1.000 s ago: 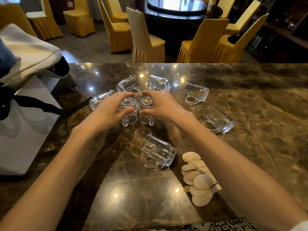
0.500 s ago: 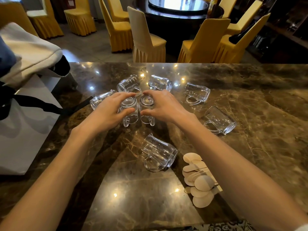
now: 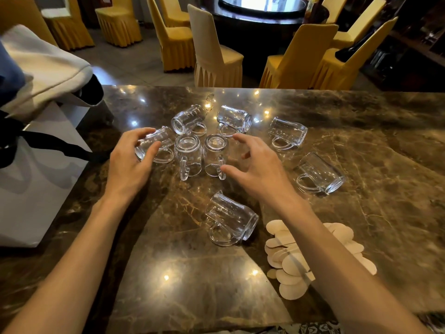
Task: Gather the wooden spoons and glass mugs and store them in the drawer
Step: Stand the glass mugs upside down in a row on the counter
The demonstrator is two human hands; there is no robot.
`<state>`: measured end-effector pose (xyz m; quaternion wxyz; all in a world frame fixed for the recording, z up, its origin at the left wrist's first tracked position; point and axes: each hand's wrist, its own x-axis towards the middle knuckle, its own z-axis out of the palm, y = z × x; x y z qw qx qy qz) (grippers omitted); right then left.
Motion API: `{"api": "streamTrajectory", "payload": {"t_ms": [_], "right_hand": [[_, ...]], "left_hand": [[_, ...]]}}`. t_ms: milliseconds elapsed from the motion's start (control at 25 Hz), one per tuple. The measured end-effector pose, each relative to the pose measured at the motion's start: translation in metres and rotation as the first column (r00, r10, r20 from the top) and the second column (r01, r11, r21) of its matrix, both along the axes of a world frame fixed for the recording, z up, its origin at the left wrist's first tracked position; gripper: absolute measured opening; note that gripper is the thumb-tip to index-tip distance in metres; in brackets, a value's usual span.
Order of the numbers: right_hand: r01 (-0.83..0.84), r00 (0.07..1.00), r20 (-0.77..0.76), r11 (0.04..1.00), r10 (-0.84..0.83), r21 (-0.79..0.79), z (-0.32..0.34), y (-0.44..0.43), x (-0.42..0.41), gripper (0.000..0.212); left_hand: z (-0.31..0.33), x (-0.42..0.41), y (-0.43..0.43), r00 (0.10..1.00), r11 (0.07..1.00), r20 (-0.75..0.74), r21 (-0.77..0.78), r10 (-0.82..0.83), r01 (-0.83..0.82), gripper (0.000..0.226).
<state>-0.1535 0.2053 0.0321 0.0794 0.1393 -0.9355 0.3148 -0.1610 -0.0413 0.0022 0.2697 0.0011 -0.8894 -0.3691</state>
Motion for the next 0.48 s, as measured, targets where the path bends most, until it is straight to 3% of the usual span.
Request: {"api": "streamTrajectory", "payload": {"t_ms": [240,480], "right_hand": [[-0.014,0.996,0.088,0.999,0.017,-0.033,-0.017,0.014,0.052,0.063],[-0.008,0.990,0.142,1.000,0.011,-0.023,-0.029,0.019,0.078,0.058]], "left_hand": [[-0.023,-0.004,-0.013,0.985,0.989,0.096,0.038,0.140,-0.145,0.043],[-0.034,-0.006,-0.019,0.970,0.976,0.205,0.141,0.133,-0.164,0.057]]}}
